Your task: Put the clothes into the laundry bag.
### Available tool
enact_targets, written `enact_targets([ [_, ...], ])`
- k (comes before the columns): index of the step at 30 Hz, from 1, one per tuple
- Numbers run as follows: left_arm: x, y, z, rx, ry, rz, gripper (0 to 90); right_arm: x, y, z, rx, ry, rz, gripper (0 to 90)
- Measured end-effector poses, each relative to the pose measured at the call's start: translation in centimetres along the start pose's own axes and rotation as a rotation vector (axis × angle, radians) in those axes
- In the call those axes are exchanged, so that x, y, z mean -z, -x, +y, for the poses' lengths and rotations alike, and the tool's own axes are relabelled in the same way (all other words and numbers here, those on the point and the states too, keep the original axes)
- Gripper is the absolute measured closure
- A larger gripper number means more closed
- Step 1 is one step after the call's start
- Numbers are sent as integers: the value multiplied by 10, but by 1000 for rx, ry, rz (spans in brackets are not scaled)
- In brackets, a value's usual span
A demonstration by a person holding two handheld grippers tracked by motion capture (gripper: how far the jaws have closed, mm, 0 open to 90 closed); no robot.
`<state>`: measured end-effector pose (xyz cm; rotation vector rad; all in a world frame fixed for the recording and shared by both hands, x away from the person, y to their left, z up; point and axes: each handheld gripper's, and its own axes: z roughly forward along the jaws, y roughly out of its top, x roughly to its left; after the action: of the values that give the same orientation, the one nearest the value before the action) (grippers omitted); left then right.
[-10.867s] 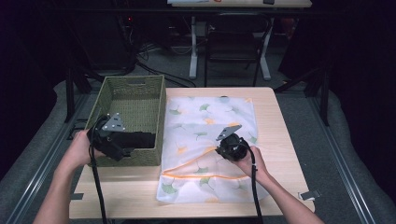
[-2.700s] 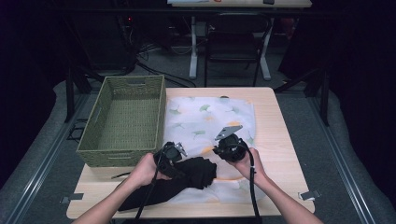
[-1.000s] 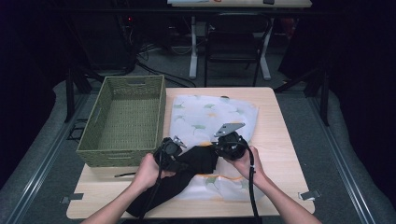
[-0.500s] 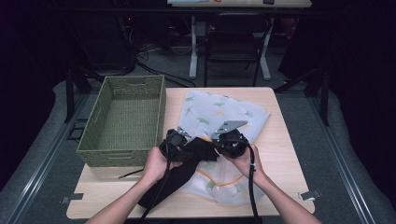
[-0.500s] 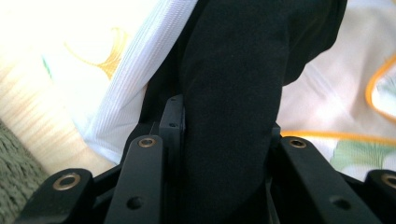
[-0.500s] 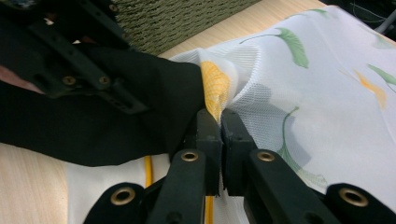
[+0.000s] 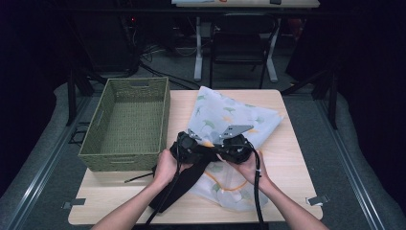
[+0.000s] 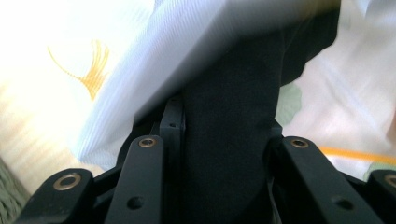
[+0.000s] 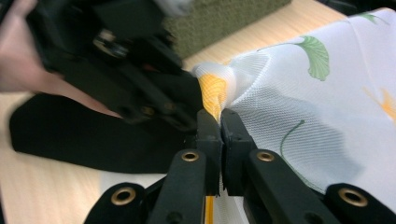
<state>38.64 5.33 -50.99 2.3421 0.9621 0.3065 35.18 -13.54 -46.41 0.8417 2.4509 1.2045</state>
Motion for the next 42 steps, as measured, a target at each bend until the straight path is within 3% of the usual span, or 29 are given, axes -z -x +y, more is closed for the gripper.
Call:
enact_targets([
  [5, -8, -3, 6, 31, 40, 0, 651, 0, -1, 0, -9, -3, -2, 880],
  [8, -16, -4, 6, 14, 28, 12, 619, -5, 5, -4, -33, -40, -5, 880],
  [12, -15, -6, 5, -6, 17, 5, 450, -15, 12, -15, -63, -105, -3, 879],
  [17, -2, -6, 0, -42, 16, 9, 251, -13, 13, -16, -58, -101, -9, 879],
  [18, 8, -5, -3, -67, 9, -6, 215, -12, 13, -16, -61, -101, -7, 879],
  [19, 8, -5, -3, -67, 9, -6, 208, -12, 14, -17, -60, -101, -6, 879],
  [20, 21, -4, -6, -72, 27, 2, 205, -12, 14, -17, -65, -100, -6, 879],
  [23, 36, 0, -10, -86, 42, -8, 179, -11, 14, -16, -65, -96, -8, 879],
  [27, 46, 7, -26, -99, 35, -18, 153, -11, 14, -16, -64, -97, -8, 879],
  [34, 40, 5, -55, -94, -18, 8, 62, -10, 13, -16, -56, -97, -6, 879],
  [39, 37, 9, -66, -114, -7, 25, 80, -10, 13, -17, -59, -97, -4, 878],
  [41, 34, 10, -69, -149, -4, 53, 121, -10, 13, -17, -59, -98, -4, 877],
  [42, 30, 8, -69, -120, -5, 37, 134, -10, 13, -17, -58, -98, -3, 877],
])
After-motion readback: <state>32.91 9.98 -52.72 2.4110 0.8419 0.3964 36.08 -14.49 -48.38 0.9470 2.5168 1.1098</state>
